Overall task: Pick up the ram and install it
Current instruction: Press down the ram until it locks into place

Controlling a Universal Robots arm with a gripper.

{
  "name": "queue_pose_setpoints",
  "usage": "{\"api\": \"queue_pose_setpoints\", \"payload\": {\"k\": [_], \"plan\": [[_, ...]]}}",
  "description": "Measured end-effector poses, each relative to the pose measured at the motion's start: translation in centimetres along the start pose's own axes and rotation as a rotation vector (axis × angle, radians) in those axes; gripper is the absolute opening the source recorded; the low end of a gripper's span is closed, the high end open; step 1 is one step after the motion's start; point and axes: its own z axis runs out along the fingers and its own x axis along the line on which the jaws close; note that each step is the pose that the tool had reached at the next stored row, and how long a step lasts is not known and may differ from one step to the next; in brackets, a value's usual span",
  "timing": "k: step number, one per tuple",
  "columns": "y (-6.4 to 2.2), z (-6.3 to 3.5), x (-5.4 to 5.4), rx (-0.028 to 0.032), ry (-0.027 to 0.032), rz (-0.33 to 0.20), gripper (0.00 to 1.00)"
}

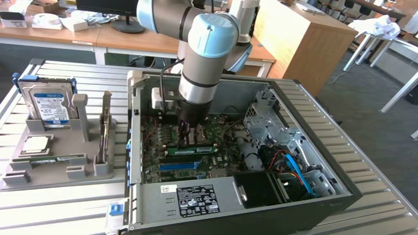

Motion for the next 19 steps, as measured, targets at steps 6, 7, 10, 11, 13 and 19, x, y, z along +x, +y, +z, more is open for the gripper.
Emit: {"api": "queue_pose_setpoints", "payload": {"k": [6, 7, 10, 11, 13, 19], "plan": [[0.00, 0.06, 0.0, 0.0000, 0.0000, 0.000, 0.10], [0.00, 0.06, 0.0, -0.0001, 0.0001, 0.000, 0.10], [-0.01, -0.27, 0.0, 0.0012, -0.0019, 0.000, 0.10], [0.01, -0.59, 0.0, 0.0003, -0.0005, 0.000, 0.10], [0.04, -1.18, 0.0, 0.0001, -0.0002, 0.000, 0.10], [0.10, -3.22, -0.1, 0.0000, 0.0000, 0.000, 0.10]]}}
